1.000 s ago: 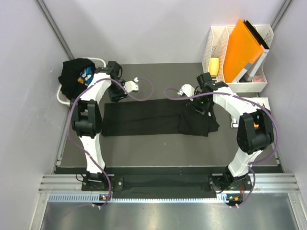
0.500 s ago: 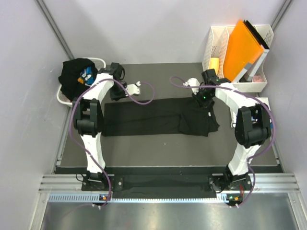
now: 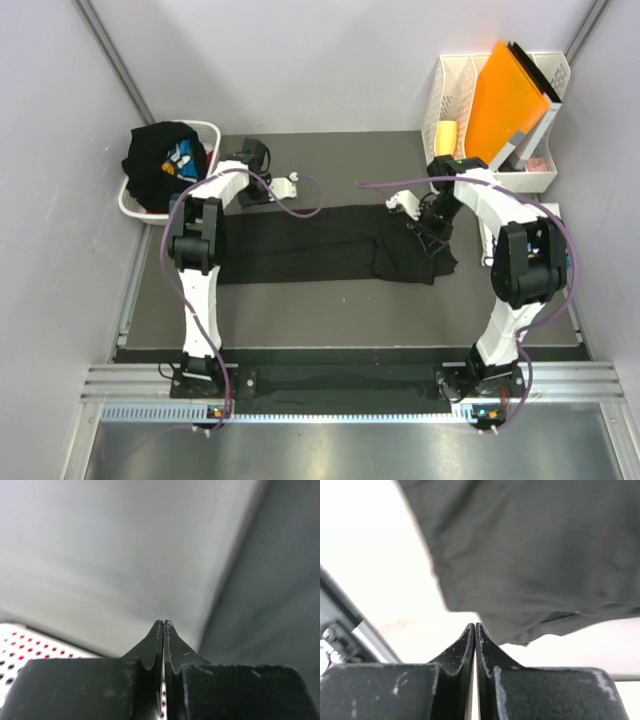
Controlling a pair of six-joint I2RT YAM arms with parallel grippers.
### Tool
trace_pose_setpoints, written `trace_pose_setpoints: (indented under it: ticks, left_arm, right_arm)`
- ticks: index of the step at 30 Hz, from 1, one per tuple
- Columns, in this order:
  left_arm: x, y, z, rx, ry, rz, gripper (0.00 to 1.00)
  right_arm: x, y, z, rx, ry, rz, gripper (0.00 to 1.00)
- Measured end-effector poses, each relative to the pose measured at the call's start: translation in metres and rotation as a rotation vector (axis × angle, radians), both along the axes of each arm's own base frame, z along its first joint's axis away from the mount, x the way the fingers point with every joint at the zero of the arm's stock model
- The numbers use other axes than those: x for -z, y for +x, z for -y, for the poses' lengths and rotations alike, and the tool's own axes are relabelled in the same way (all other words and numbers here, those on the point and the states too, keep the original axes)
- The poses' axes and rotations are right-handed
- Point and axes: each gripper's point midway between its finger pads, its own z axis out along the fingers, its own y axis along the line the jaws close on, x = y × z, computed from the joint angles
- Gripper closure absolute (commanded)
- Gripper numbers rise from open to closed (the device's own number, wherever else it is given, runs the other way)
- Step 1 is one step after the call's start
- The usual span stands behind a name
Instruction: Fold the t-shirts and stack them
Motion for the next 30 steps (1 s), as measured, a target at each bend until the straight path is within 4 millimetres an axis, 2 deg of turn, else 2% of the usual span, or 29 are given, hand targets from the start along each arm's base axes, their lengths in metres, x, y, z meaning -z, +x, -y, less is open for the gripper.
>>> trace_pose_setpoints:
  ticks: [2,6,10,14,20,27,30]
  left_arm:
    - [0.011,0.003,0.001,-0.004,0.009,-0.003,1.0]
    - [0.012,0.014,0.005,-0.009,0.021,0.026,1.0]
    - [0.011,0.019,0.009,-0.003,0.024,0.04,1.0]
    - [0.011,0.019,0.01,-0.001,0.025,0.042,1.0]
    - [0.011,0.019,0.011,-0.001,0.022,0.042,1.0]
    - [0.011,0.018,0.013,0.002,0.017,0.036,1.0]
    - [0.012,0.015,0.016,0.018,0.01,0.02,1.0]
  right_arm:
    - [-0.001,-0.011,0.001,-0.024,0.004,-0.04,1.0]
    - [0.001,-0.027,0.004,-0.054,0.003,-0.089,1.0]
    - [0.017,-0.053,0.009,-0.081,-0.03,-0.161,1.0]
    - [0.034,-0.07,0.01,-0.109,-0.066,-0.22,1.0]
    - [0.052,-0.071,0.009,-0.147,-0.11,-0.204,1.0]
    - [0.074,-0.063,0.013,-0.143,-0.164,-0.187,1.0]
    - [0.074,-0.063,0.014,-0.118,-0.183,-0.195,1.0]
